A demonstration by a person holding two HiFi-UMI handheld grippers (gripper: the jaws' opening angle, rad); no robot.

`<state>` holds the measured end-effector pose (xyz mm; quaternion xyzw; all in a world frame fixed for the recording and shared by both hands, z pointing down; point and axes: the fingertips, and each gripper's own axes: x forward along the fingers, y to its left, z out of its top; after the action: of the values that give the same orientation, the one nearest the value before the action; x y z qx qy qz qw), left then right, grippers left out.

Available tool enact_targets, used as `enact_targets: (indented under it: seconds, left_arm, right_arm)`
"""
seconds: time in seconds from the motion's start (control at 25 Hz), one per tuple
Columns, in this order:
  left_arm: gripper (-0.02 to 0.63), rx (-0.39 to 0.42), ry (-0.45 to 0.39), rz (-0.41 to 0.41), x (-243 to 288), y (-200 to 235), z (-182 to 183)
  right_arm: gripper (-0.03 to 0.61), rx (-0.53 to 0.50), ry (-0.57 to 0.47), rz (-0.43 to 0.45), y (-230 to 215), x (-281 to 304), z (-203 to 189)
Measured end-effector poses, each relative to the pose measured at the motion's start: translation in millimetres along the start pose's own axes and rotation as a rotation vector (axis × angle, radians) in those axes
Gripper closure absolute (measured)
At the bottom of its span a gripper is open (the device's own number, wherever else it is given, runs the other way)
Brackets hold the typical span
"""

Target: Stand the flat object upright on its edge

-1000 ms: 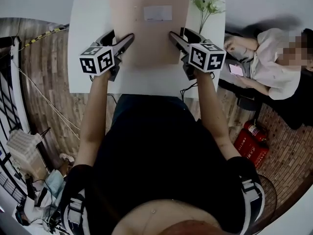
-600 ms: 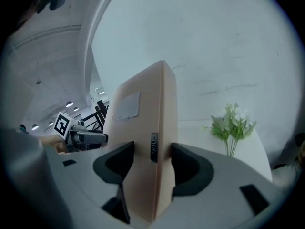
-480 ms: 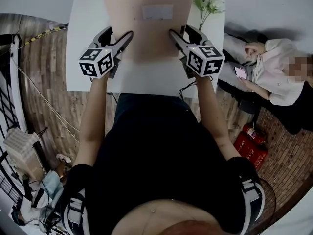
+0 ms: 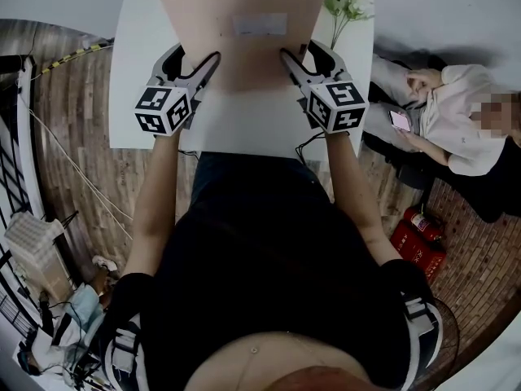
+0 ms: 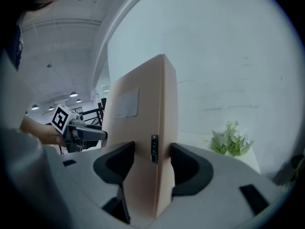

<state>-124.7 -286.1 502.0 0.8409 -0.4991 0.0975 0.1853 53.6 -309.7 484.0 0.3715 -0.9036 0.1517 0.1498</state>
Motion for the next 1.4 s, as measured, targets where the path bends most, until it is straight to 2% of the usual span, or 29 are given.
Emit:
enact_targets:
  seconds: [0.64, 1.4]
  left_arm:
    - [0.29, 0.098, -0.035, 0.01, -4, -4, 0]
    - [0.293, 0.167, -0.038, 0.033, -5, -7, -4]
  right_arm:
    - [0.333, -0.067, -0.063, -0.036, 5, -6, -4]
    - [0.336, -0.131, -0.076, -0.079, 8, -10, -10]
